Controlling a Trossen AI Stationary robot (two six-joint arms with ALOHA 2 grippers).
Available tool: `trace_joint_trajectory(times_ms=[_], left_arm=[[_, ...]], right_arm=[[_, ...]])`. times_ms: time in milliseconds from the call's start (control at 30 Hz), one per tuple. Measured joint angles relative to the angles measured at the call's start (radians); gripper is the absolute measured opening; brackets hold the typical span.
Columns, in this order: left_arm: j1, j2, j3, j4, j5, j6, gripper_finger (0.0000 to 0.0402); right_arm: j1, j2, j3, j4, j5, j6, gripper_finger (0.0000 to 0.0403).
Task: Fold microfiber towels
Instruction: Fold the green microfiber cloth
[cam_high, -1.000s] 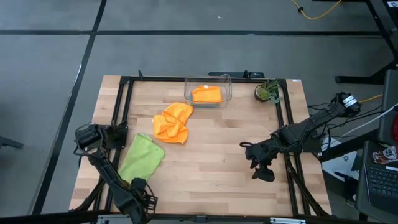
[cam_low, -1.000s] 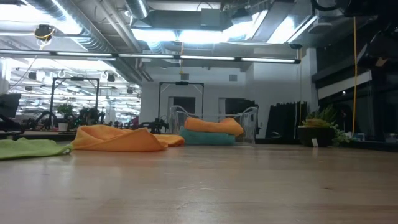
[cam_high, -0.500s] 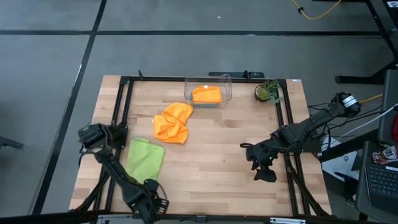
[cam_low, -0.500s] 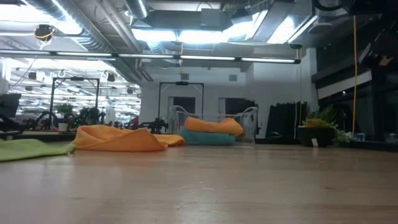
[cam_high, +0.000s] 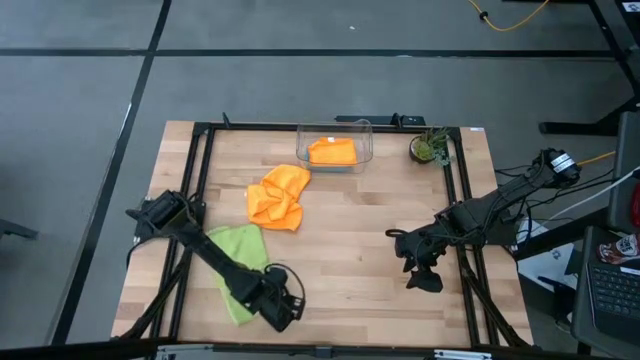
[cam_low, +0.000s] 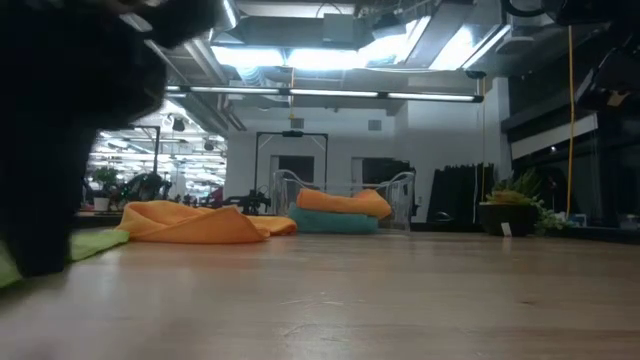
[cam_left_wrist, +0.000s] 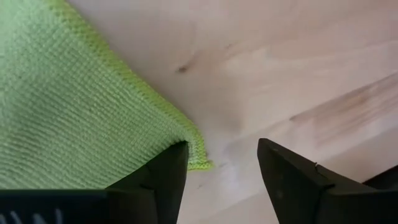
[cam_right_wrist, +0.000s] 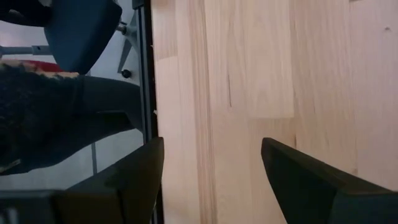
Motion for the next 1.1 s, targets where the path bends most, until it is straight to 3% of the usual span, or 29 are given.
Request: trace_joint_trajectory(times_ms=[167, 433, 733, 1100], left_arm=[[0.028, 0.0, 0.001, -0.008, 0.065, 0.016, 0.0195], [0.029, 0.0, 0.001, -0.014, 0.072, 0.014, 0.019], [0.013, 0.0, 0.0, -0.058, 0.059, 0.014, 0.0164], [0.002, 0.0, 0.0, -0.055, 0.031, 0.014, 0.017]], right_arm=[[0.0, 0.0, 0.0, 0.0, 0.0, 0.009, 0.0272], [0.0, 0.0, 0.0, 0.0, 0.031, 0.005, 0.0272], [0.0, 0.0, 0.0, 0.0, 0.031, 0.004, 0.0272], [0.0, 0.0, 0.0, -0.001, 0.029, 0.008, 0.0272]])
